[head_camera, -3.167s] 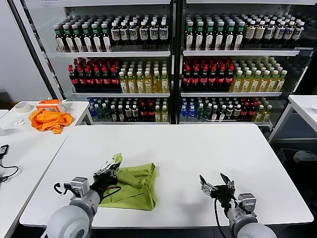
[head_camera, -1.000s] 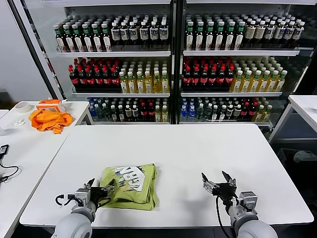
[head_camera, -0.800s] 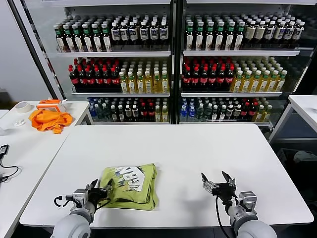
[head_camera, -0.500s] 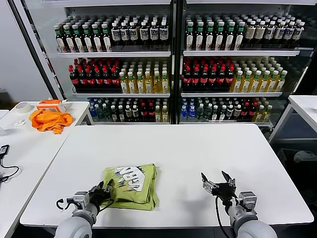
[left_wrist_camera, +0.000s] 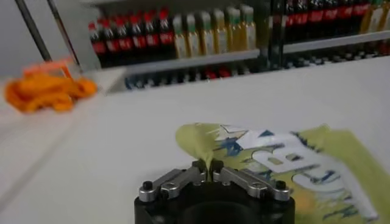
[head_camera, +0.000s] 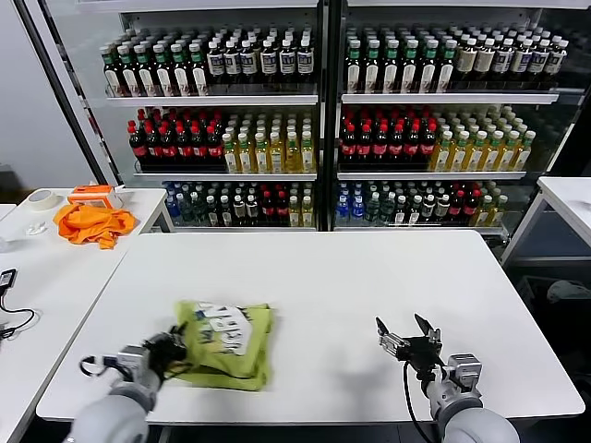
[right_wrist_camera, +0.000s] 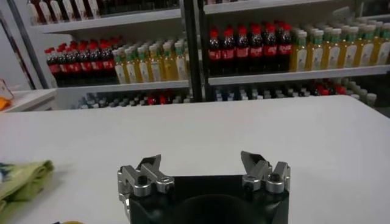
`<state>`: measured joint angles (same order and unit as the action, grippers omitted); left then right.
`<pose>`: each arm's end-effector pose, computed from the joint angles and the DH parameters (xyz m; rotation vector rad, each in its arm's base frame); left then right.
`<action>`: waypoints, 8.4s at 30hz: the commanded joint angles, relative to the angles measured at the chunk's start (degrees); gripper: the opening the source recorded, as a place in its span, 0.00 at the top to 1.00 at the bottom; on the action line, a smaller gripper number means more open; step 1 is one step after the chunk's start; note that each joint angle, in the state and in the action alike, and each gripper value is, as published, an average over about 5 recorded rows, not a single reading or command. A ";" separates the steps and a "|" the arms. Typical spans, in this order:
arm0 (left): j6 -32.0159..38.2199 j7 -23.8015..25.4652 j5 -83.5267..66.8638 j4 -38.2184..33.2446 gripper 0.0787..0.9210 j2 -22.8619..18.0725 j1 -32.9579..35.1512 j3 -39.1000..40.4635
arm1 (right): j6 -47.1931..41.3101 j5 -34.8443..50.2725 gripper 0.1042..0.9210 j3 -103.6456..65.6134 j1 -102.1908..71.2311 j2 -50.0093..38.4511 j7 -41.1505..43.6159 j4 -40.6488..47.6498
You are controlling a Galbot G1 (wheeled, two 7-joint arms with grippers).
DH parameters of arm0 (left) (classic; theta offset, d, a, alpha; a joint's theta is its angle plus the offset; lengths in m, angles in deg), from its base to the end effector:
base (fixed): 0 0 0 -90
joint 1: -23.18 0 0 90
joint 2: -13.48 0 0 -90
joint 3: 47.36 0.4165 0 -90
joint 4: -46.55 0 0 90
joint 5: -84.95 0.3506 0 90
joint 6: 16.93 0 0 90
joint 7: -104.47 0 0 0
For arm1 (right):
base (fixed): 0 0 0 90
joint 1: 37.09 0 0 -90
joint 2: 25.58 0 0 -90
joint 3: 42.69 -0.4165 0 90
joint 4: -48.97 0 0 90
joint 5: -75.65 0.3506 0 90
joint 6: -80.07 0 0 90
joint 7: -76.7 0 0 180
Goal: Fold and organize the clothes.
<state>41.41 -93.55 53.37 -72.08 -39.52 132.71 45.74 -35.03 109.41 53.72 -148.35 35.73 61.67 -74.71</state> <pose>0.2199 0.1363 -0.2992 -0.0122 -2.6537 -0.2577 0.1939 -0.0780 -0.3013 0.1975 -2.7736 -0.0812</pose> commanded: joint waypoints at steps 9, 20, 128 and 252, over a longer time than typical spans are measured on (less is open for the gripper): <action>-1.62 3.17 -0.67 -6.48 0.97 3.36 0.96 -3.01 | 0.20 -0.17 0.12 1.16 0.72 0.74 0.00 0.48; -1.51 7.82 5.43 -5.28 0.97 -5.16 -9.67 10.16 | -0.43 -0.40 0.12 0.95 1.03 0.38 -0.68 -0.54; 10.31 10.56 12.81 -2.11 0.12 -8.62 -1.93 -3.28 | -6.75 8.70 0.12 35.11 26.83 10.26 -11.84 17.29; 27.22 16.59 12.77 7.82 0.12 -13.05 -7.15 1.93 | 4.27 -10.12 0.12 -7.35 11.58 -1.27 7.68 10.32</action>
<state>63.76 -77.00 66.00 -64.08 -51.37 125.86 45.79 -33.39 103.93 49.25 -134.94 32.91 68.08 -63.20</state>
